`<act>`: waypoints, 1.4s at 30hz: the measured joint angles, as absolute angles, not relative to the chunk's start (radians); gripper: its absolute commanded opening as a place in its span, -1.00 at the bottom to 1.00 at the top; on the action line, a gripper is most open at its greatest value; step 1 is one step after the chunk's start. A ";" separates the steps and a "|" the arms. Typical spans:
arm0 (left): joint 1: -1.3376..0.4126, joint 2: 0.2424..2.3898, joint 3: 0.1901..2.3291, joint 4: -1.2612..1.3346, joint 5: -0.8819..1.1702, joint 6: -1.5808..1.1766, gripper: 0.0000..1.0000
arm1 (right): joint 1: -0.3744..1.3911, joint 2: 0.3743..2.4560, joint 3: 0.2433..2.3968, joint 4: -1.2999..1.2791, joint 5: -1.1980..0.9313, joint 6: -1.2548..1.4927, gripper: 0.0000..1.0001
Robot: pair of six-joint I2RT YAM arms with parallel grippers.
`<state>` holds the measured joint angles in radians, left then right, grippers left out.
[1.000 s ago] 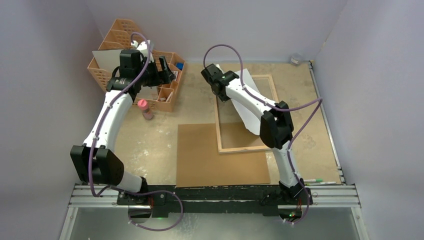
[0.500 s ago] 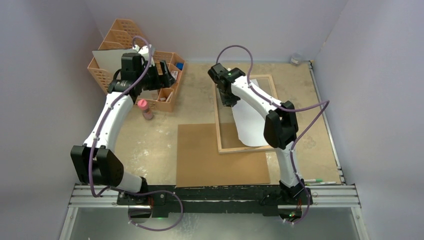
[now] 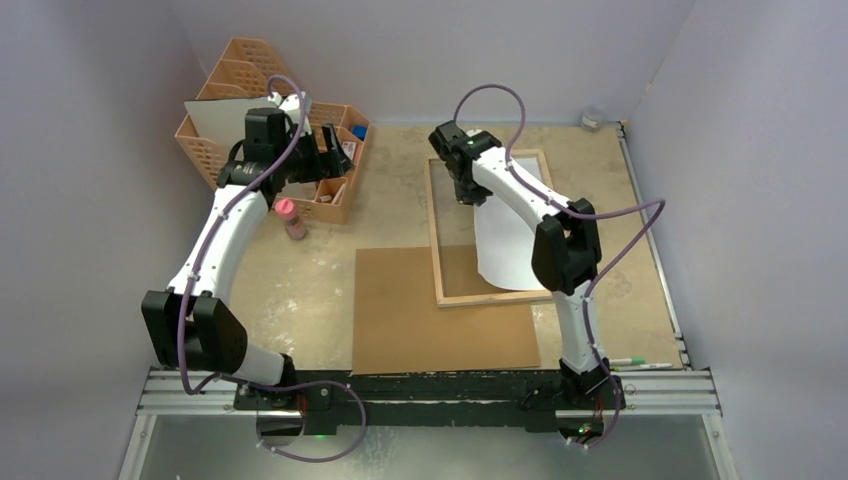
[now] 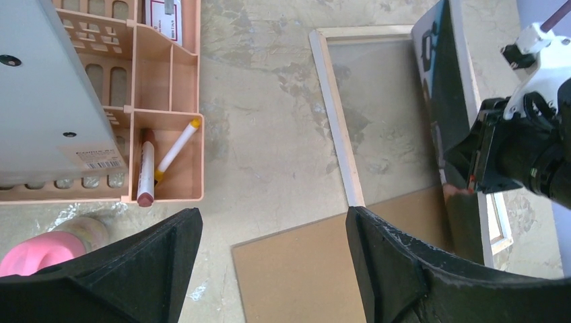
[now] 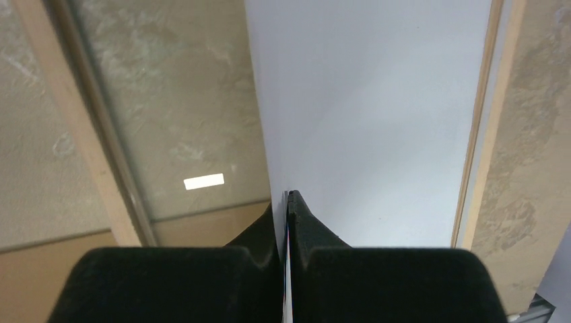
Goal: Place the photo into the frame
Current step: Turn over the photo from the photo frame.
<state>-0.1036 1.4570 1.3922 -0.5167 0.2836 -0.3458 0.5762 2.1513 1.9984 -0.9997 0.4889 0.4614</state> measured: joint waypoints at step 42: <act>-0.113 1.461 1.392 -0.517 0.293 -0.322 0.63 | 0.329 1.881 1.697 -0.517 0.148 0.449 0.80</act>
